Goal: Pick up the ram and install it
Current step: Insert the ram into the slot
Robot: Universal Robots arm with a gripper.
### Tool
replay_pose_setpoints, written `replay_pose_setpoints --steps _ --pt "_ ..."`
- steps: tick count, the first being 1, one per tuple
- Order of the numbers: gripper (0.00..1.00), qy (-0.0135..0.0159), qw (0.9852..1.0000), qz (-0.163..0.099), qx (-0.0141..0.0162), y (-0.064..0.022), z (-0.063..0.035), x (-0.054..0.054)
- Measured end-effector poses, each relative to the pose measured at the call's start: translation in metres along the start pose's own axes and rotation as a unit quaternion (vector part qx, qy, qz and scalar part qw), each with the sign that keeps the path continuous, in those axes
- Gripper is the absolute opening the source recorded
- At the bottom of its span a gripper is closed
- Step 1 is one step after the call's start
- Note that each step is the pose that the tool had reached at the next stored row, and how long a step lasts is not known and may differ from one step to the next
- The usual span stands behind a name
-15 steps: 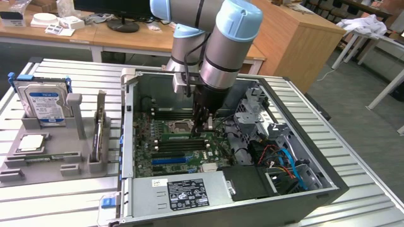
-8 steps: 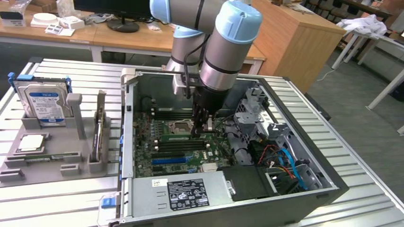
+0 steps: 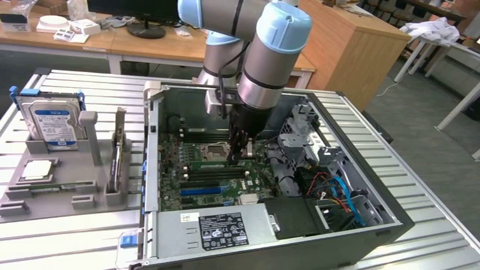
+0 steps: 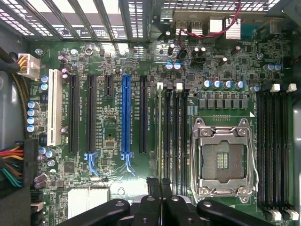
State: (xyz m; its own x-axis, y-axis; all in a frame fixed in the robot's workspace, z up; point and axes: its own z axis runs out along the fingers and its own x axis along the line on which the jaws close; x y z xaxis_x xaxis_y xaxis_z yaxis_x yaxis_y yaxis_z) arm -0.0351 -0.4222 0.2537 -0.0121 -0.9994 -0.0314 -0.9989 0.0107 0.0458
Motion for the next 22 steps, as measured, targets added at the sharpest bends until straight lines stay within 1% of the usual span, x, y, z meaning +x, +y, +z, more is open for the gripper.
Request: replay_pose_setpoints --steps 3,11,22 --pt "0.12 0.0001 1.0000 0.000 0.0000 -0.0001 0.0012 0.000" --pt "0.12 0.0001 1.0000 0.000 0.0000 -0.0006 0.0118 0.000" --pt "0.12 0.0001 1.0000 0.000 -0.0001 -0.0006 0.0133 -0.002"
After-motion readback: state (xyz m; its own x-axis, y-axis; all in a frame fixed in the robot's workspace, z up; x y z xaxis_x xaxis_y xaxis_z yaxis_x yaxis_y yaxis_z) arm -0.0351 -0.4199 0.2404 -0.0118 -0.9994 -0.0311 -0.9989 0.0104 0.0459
